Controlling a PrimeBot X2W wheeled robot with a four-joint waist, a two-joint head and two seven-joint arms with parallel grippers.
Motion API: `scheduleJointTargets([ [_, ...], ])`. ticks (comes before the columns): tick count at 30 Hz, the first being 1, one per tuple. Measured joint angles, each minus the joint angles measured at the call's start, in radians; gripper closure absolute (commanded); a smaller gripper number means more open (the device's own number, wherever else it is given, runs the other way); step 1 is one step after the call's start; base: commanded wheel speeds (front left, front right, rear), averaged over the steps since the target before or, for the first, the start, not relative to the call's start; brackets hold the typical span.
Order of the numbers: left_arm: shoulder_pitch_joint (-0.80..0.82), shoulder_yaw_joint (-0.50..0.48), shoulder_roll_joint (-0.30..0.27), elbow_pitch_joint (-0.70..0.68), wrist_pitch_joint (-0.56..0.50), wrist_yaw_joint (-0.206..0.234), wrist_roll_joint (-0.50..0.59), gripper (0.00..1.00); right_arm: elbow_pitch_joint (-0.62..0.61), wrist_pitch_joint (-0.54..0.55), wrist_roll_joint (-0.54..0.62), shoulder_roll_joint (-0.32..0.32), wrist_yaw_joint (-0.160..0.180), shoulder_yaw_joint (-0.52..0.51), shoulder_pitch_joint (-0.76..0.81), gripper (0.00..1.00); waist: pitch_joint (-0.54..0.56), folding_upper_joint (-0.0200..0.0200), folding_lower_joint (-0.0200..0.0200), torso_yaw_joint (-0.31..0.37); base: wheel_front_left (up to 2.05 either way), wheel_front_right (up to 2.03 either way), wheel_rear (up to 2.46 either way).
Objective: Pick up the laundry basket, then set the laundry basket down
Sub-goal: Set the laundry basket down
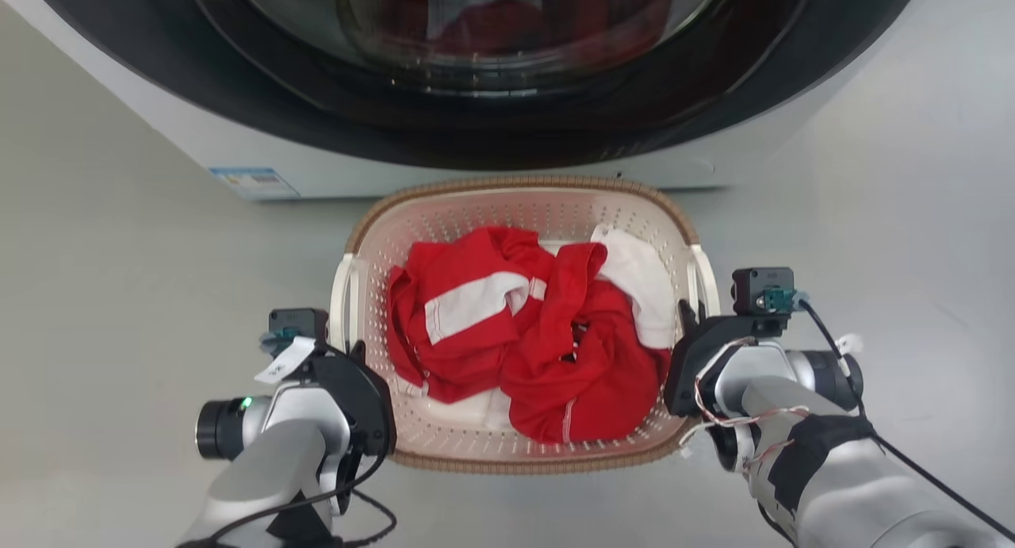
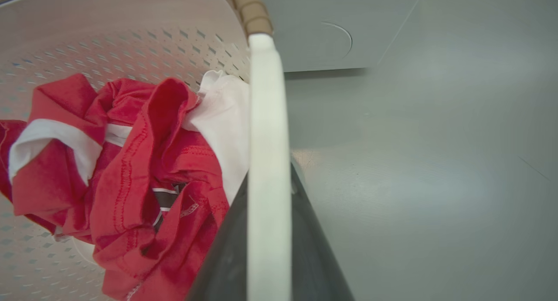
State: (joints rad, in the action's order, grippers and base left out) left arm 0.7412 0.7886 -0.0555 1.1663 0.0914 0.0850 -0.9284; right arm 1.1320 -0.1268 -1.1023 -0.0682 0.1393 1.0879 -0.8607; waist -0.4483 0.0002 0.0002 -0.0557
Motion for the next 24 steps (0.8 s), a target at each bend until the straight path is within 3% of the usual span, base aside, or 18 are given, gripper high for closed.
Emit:
scheduleJointTargets([
  [24, 0.214, 0.014, 0.009, -0.009, 0.040, 0.004, 0.024, 1.00, 0.081, -0.065, 0.046, -0.003, -0.003, -0.013, -0.220, 1.00, -0.352, 0.0001, 0.0000, -0.044, 0.00, 0.00, 0.00],
])
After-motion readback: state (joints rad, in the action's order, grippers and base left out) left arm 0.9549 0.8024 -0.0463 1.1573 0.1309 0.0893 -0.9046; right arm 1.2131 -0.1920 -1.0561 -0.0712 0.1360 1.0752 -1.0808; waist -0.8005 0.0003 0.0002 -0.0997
